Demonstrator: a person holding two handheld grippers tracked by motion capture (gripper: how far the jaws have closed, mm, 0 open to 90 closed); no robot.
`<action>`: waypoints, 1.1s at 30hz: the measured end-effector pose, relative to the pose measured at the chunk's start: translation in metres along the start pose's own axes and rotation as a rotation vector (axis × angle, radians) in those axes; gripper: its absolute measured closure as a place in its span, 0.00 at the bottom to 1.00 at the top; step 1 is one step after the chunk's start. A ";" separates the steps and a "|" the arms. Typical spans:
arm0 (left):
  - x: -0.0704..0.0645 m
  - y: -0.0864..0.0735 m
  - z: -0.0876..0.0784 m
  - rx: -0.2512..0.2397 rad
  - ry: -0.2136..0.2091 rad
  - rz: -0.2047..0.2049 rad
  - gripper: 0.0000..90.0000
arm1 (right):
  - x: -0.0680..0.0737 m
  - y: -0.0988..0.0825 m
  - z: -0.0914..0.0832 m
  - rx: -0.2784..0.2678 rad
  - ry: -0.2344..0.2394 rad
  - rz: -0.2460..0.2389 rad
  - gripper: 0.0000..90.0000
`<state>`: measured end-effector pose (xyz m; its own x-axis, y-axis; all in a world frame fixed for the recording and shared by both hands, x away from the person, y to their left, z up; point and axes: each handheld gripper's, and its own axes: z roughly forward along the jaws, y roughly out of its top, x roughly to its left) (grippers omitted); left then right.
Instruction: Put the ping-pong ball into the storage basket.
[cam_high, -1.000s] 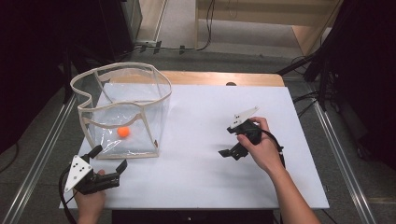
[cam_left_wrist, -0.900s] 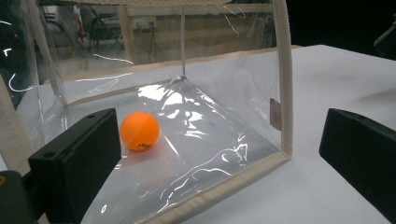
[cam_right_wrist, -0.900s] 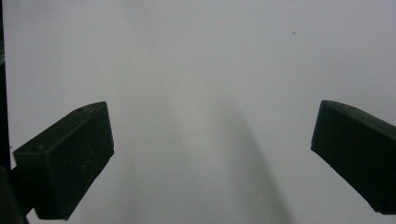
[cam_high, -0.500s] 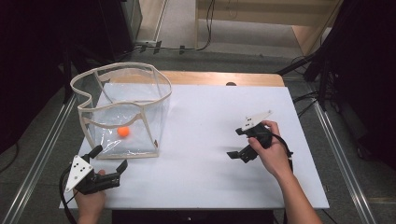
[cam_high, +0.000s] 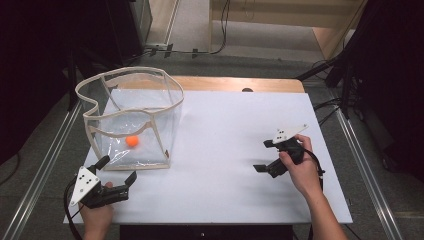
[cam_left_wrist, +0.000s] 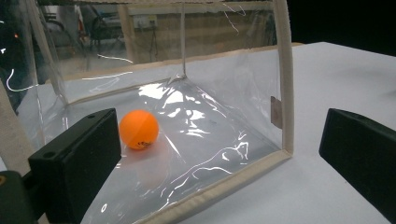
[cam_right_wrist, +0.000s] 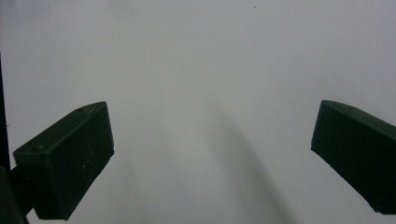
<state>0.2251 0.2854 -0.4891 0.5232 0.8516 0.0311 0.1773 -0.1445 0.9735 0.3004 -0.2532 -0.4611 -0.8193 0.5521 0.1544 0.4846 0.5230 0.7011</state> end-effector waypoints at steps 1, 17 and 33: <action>0.000 0.000 0.000 0.000 0.000 0.000 0.00 | 0.000 -0.002 -0.001 -0.003 -0.002 0.003 0.00; 0.000 0.000 0.000 0.000 0.002 0.001 0.00 | -0.002 -0.027 -0.016 -0.047 -0.020 0.051 0.00; 0.000 0.000 0.000 0.000 0.002 0.001 0.00 | -0.002 -0.049 -0.024 -0.090 -0.032 0.080 0.00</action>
<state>0.2249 0.2855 -0.4891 0.5221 0.8523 0.0323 0.1766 -0.1450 0.9735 0.2708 -0.2955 -0.4791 -0.7682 0.6108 0.1917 0.5178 0.4167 0.7472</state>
